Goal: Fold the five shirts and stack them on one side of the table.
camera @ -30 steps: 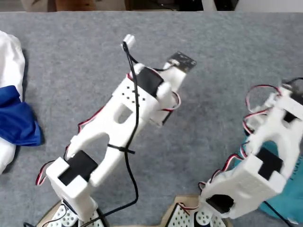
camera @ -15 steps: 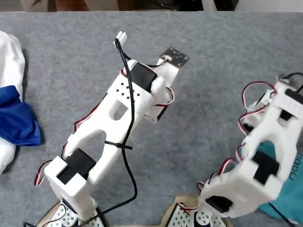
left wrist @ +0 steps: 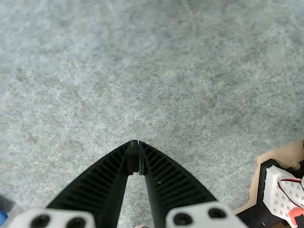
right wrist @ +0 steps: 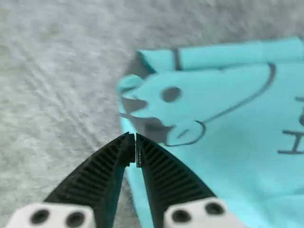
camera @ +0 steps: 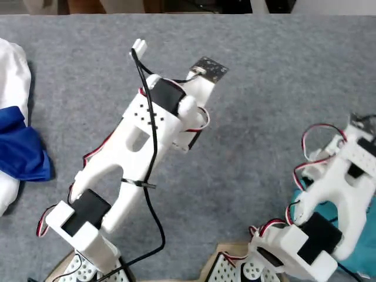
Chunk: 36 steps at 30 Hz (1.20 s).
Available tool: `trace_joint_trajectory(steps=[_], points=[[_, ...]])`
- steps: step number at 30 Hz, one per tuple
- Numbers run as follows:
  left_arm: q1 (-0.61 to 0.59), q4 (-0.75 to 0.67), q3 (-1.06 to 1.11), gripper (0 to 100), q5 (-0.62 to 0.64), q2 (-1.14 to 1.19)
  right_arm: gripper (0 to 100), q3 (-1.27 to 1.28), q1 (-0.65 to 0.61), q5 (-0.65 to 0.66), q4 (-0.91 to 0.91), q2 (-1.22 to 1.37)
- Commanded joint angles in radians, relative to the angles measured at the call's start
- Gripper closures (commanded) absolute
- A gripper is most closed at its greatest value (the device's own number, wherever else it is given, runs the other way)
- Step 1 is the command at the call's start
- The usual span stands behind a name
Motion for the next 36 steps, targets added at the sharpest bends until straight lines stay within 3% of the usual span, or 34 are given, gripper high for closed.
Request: trace_joint_trajectory(steps=[1,14,19,36], points=[[-0.037,0.009,0.0,98,-0.005,-0.044,99.3,0.013,0.061,0.029,-0.023,-0.048],[-0.054,0.009,0.002,98,-0.005,-0.045,99.3,0.214,-0.099,0.031,-0.431,-0.041],[-0.054,0.009,0.002,98,-0.005,-0.045,99.3,0.232,-0.101,0.028,-0.525,0.042],[-0.054,0.009,0.003,98,0.002,-0.064,99.3,0.053,-0.17,0.034,-0.416,0.082]])
